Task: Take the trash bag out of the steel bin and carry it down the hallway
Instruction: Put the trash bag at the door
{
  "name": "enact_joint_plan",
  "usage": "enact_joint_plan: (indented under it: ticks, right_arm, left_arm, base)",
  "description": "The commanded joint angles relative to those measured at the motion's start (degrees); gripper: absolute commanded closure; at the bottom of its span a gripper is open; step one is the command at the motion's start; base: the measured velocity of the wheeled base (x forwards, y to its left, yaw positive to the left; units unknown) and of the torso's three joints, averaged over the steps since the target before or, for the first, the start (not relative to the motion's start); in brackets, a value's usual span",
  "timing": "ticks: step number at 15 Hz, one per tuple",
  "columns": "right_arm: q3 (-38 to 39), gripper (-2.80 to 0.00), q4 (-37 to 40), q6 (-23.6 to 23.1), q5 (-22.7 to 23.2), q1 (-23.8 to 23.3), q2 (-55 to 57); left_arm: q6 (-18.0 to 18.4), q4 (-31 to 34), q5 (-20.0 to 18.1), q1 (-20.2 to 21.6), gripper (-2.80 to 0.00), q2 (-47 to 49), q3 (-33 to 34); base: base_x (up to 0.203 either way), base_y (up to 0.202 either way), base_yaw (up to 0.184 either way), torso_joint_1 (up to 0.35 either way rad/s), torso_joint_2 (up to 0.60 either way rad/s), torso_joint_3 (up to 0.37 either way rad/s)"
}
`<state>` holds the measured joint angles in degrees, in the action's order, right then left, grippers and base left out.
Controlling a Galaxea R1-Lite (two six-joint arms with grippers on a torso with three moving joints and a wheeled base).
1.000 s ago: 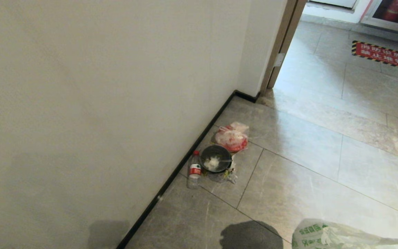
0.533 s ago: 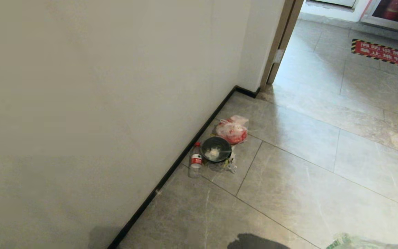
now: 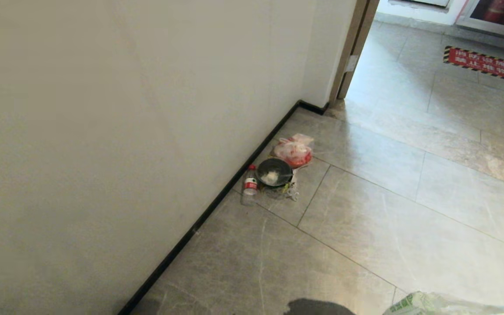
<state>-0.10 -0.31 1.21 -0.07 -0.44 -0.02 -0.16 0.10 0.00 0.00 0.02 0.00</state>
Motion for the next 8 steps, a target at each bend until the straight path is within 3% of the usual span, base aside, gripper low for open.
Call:
enact_joint_plan:
  ticks: [1,4,8]
  right_arm:
    - [0.0,0.00,0.0,-0.1,0.0,0.0,0.0]
    - [0.0,0.00,0.0,0.1,-0.1,0.0,0.0]
    - [0.0,0.00,0.0,0.1,0.0,0.0,0.0]
  left_arm:
    - [0.0,0.1,0.0,0.0,0.00,0.0,0.0]
    - [0.0,0.0,0.1,0.0,0.00,0.0,0.0]
    - [0.0,0.0,0.0,0.0,0.00,0.0,0.0]
  base:
    - [0.000,0.000,0.000,0.002,-0.20,-0.217]
    - [-0.004,-0.005,0.063,0.001,-0.23,-0.350]
    - [0.004,-0.018,0.168,0.018,-0.51,-0.379]
